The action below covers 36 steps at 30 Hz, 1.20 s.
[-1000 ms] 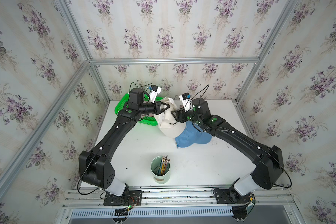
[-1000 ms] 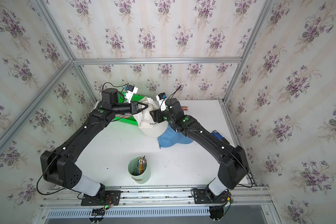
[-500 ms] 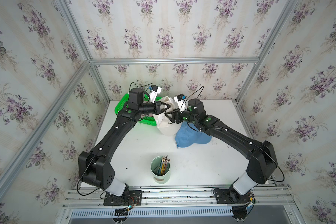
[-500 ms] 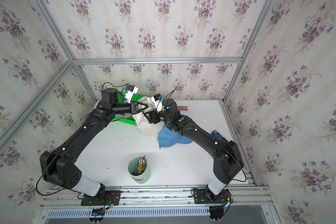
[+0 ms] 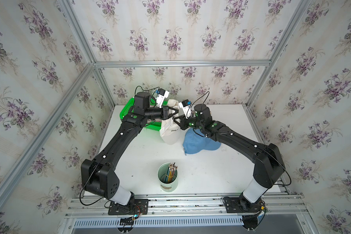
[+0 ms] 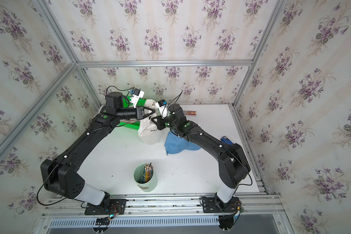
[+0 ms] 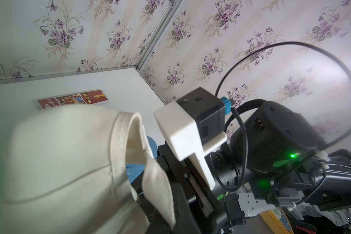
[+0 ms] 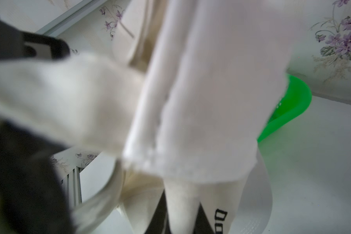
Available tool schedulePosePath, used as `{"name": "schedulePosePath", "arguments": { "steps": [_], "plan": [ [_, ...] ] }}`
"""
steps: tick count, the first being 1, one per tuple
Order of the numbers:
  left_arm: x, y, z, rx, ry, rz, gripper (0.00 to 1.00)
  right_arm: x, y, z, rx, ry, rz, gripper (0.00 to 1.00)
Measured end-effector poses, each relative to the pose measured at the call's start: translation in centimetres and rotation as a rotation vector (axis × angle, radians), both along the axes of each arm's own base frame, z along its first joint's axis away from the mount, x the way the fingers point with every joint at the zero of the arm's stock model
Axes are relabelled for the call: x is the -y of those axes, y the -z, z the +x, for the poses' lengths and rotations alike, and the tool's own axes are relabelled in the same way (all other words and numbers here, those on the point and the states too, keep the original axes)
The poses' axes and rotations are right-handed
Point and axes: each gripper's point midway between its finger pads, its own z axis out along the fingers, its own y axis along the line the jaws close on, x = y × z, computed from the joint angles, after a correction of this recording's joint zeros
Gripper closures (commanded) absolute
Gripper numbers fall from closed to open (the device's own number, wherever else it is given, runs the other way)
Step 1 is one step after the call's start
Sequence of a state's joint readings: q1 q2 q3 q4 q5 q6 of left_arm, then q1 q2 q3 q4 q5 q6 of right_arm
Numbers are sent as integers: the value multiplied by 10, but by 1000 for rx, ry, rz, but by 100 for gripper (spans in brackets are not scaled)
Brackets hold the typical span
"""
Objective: Turn the baseball cap inside out
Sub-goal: Turn over the baseball cap.
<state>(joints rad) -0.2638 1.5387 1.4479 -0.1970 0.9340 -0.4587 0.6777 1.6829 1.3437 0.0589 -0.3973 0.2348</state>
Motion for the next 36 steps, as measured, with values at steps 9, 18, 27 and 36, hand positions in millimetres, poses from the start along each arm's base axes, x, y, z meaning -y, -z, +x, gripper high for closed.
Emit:
{"name": "schedulePosePath", "arguments": {
  "steps": [9, 18, 27, 36],
  "plan": [
    [-48, 20, 31, -102, -143, -40, 100, 44, 13, -23, 15, -56, 21, 96],
    [-68, 58, 32, -186, -183, -41, 100, 84, 4, -14, 30, -26, 92, 96],
    [-64, 55, 28, -182, -165, -76, 100, 82, -3, -12, 23, -57, 123, 55],
    [-43, 19, 19, -103, -132, -94, 100, 82, 4, 21, -19, 51, 91, 42]
  ]
}}
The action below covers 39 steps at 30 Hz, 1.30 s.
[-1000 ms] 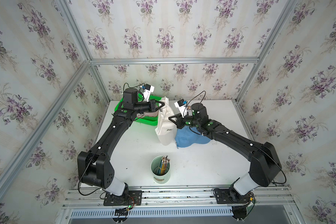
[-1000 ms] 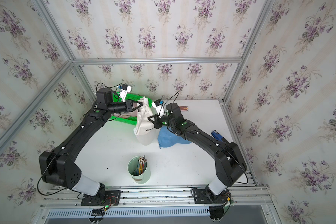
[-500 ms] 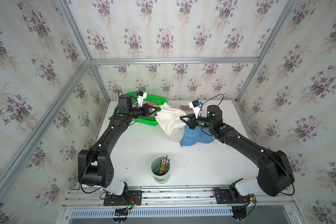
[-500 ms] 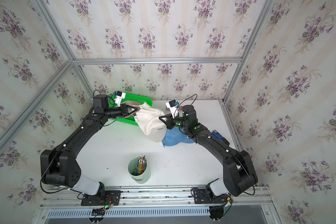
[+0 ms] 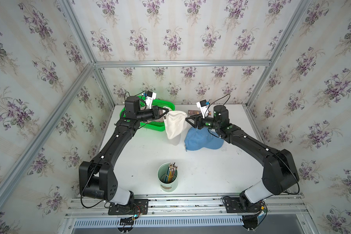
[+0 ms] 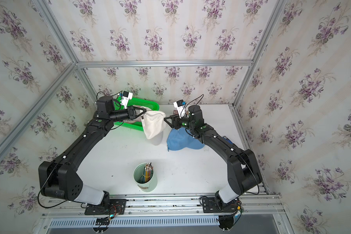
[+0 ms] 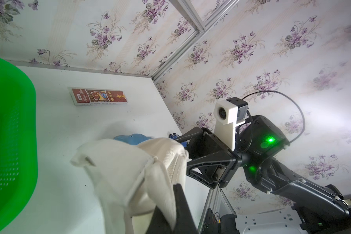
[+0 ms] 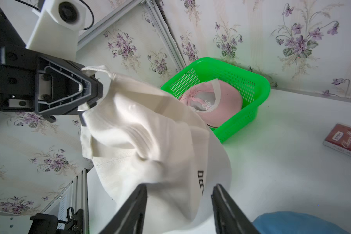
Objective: Turn the baseball cap inside out
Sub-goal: Turn over the baseball cap.
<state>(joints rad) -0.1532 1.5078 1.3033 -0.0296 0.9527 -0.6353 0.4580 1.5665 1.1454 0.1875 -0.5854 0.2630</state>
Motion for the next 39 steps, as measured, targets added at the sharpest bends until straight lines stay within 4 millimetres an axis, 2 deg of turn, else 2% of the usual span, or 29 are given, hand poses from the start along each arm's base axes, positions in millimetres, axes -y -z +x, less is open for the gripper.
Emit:
{"name": "schedulePosePath", "arguments": {
  "steps": [3, 8, 18, 22, 24, 25, 26, 27, 28, 29, 31, 34, 36, 39],
  "plan": [
    [3, 1, 3, -10, 1, -5, 100, 4, -5, -4, -1, 24, -12, 40],
    [10, -4, 8, -10, 10, -19, 100, 11, -26, -13, 50, 36, -9, 38],
    [19, -10, 10, 9, 26, -27, 100, -5, 3, -18, -11, 3, -85, 34],
    [23, -12, 9, 12, 35, -28, 100, -4, 12, -9, -25, 28, -106, 36],
    [23, -13, 8, 14, 36, -28, 100, -4, 12, -3, -24, 47, -111, 41],
    [24, -13, 8, 14, 37, -28, 100, -4, 12, -1, -22, 52, -112, 50],
    [25, -13, 6, 13, 40, -29, 100, -4, 11, 1, -19, 59, -113, 64],
    [26, -13, 5, 10, 42, -33, 100, -3, 11, 6, -15, 77, -119, 70],
    [28, -14, 4, 14, 47, -34, 100, -2, 11, 10, -16, 96, -124, 72],
    [31, -15, 2, 14, 54, -36, 100, 0, 11, 17, -27, 127, -130, 72],
    [35, -15, 0, 6, 60, -42, 100, 5, 9, 26, -29, 174, -152, 60],
    [35, -11, 3, -12, 42, -55, 100, 13, -11, 34, -2, 226, -160, 45],
    [32, -7, 9, -31, -3, -65, 100, 18, -27, 31, 26, 251, -155, 40],
    [27, -2, 20, -65, -76, -77, 100, 19, -41, 13, 65, 254, -156, 37]
  ]
}}
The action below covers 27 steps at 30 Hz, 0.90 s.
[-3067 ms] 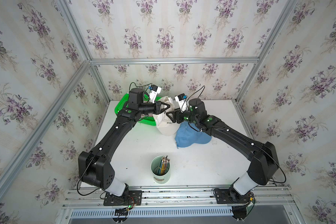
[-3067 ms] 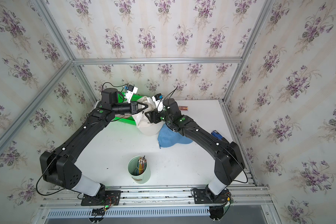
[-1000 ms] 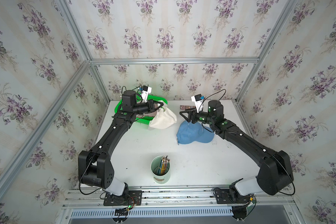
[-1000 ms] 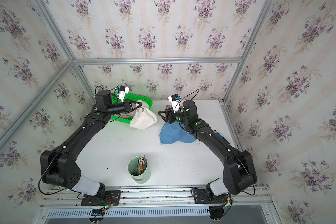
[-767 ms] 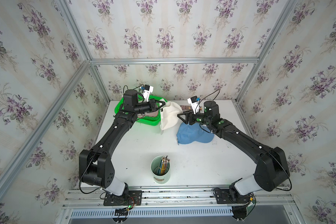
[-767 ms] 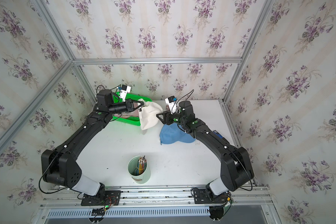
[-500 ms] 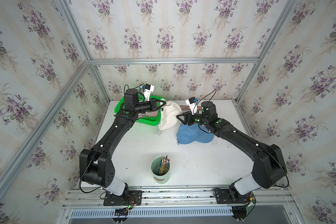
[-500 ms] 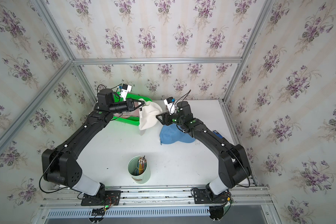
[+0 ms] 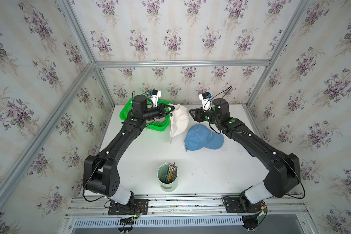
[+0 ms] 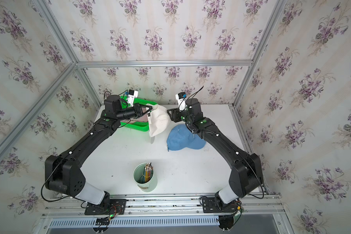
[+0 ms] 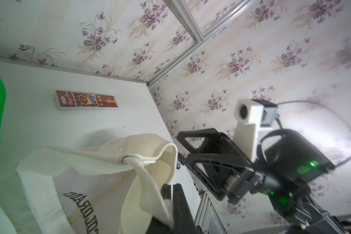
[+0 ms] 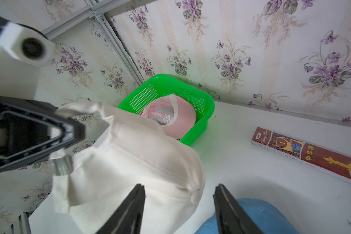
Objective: Turn the baseball cap inside out
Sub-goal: Turn over the baseball cap.
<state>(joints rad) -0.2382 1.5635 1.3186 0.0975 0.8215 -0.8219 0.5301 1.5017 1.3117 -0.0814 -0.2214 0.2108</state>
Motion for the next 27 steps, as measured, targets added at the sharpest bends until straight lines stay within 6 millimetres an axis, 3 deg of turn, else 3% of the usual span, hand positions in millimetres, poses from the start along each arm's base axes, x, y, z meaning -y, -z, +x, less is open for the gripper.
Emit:
{"name": "schedulePosePath", "arguments": {
  "steps": [4, 9, 21, 24, 27],
  "plan": [
    [6, -11, 9, 6, -62, 3, 100, -20, 0, -41, 18, -52, -19, 33],
    [21, -22, 7, 16, -145, 46, 100, -55, 4, -72, 51, -65, -70, 30],
    [32, -14, -1, -2, -308, 154, 100, -62, 27, -36, 73, 170, -199, 30],
    [31, -13, -2, 3, -332, 170, 100, -57, 32, -27, 65, 234, -221, 40],
    [25, -12, -6, 9, -370, 183, 100, -48, 38, -20, 61, 309, -246, 57]
  ]
}}
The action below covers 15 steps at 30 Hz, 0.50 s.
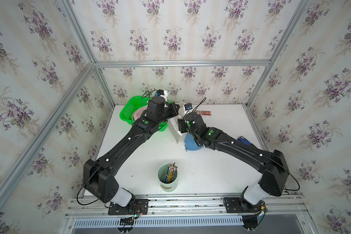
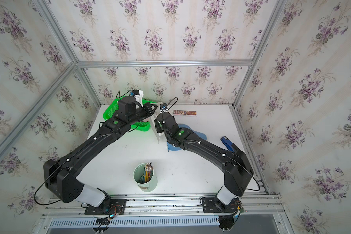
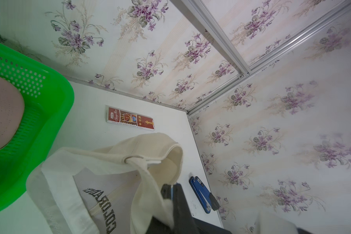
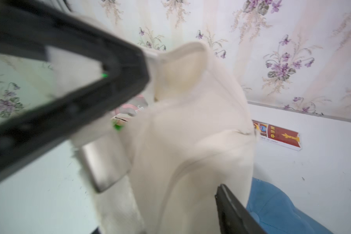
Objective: Turn the baseball cap inside out
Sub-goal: Turn over the baseball cap.
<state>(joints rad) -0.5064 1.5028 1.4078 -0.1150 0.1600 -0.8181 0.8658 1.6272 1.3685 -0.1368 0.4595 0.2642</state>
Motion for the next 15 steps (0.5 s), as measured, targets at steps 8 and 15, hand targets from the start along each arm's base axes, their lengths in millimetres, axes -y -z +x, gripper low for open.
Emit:
{"name": "schedulePosePath", "arguments": {
  "steps": [8, 15],
  "plan": [
    [-10, 2, -16, 20, -61, 42, 97, 35, -6, 12, 53, 148, 3, 90],
    [-5, 2, -7, 36, -34, 175, 61, 27, -14, 11, 73, 92, 43, 100]
  ]
}}
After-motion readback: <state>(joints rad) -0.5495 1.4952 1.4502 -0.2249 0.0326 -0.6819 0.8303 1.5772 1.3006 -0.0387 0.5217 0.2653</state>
